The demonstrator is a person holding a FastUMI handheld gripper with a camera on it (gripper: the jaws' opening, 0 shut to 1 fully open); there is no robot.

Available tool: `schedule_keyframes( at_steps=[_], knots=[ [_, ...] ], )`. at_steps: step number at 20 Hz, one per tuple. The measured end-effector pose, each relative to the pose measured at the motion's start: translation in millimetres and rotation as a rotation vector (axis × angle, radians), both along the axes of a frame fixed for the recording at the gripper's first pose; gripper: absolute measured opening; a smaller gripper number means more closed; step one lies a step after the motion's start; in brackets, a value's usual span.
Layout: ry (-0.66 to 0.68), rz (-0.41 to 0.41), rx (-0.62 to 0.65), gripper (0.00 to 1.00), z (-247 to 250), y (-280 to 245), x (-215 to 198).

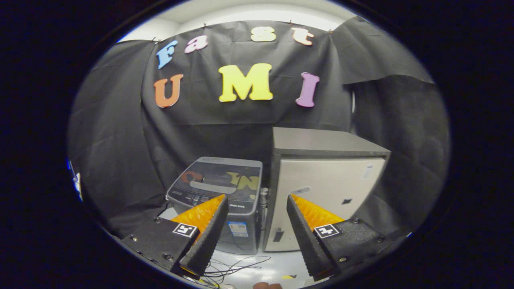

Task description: Put the clothes into the washing machine and then close the washing machine lid.

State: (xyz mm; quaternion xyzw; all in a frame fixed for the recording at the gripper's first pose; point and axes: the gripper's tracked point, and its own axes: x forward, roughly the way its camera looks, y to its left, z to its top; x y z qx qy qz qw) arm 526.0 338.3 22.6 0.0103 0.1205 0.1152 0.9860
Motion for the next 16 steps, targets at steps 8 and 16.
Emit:
schedule_keyframes(
  at_steps=[8, 16],
  knots=[
    [-0.032, -0.076, 0.059, 0.92, 10, -18, -14],
    [-0.066, -0.079, 0.08, 0.92, 20, -28, -16]
  ],
)
